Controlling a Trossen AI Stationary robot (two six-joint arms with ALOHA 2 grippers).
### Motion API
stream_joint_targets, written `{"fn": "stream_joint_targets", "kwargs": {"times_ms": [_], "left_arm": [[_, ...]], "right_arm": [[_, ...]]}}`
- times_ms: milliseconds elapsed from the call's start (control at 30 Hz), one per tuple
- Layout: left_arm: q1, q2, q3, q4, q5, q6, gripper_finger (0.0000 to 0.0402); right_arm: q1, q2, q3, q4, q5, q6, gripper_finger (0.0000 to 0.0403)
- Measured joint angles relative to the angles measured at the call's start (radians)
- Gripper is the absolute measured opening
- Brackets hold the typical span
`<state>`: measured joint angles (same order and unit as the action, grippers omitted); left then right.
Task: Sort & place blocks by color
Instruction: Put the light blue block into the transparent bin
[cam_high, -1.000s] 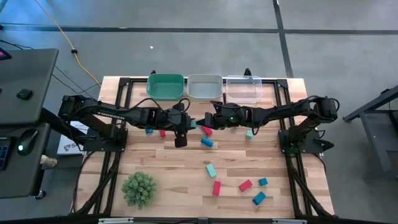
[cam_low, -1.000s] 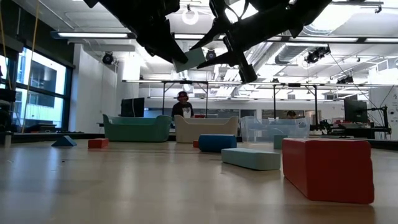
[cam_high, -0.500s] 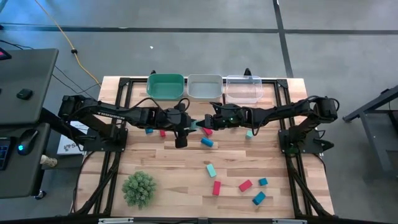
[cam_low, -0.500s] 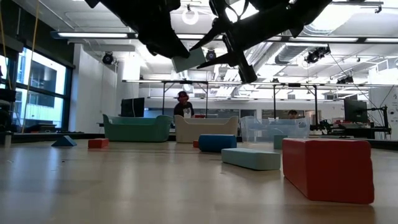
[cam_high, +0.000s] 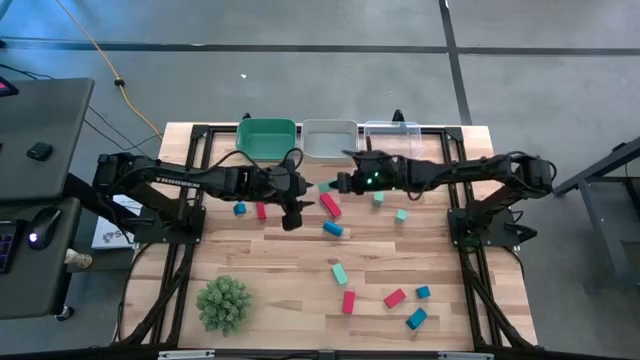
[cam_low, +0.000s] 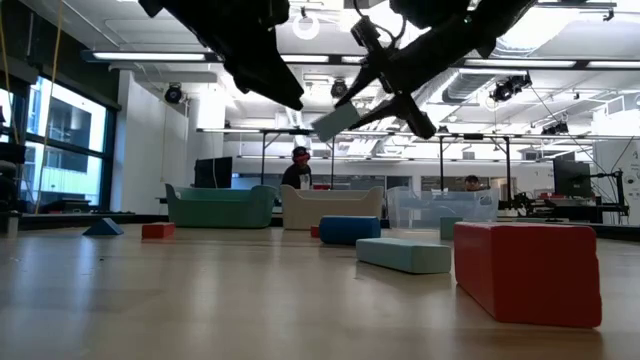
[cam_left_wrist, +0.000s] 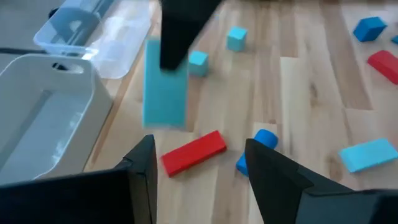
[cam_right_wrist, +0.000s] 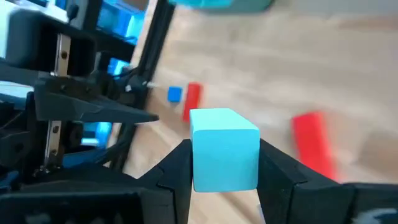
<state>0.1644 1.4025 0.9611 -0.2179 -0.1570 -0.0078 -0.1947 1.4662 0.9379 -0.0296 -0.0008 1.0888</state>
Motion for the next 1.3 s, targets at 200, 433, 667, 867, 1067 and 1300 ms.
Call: {"fn": "stream_joint_targets", "kwargs": {"times_ms": [200, 433, 667, 867, 1067, 1300], "left_arm": [[0.060, 0.000, 0.000, 0.002, -0.001, -0.010, 0.0158], [0.133, 0.000, 0.000, 0.009, -0.004, -0.076, 0.0158], [0.198, 0.000, 0.000, 0.015, -0.003, -0.149, 0.0158], [0.237, 0.000, 0.000, 0.033, -0.003, -0.176, 0.0158], [0.249, 0.000, -0.001, 0.096, -0.003, -0.173, 0.0158], [0.249, 0.000, -0.001, 0.189, -0.003, -0.146, 0.0158]], "right_arm": [[-0.130, -0.074, 0.000, -0.158, 0.000, -0.157, 0.0118], [-0.308, -0.101, 0.000, -0.231, -0.002, -0.358, 0.0118], [-0.465, -0.101, 0.000, -0.249, 0.004, -0.561, 0.0118], [-0.561, -0.101, 0.000, -0.299, 0.012, -0.719, 0.0119], [-0.609, -0.072, 0.000, -0.357, 0.014, -0.835, 0.0119], [-0.618, -0.002, 0.000, -0.403, 0.008, -0.884, 0.0119]]}}
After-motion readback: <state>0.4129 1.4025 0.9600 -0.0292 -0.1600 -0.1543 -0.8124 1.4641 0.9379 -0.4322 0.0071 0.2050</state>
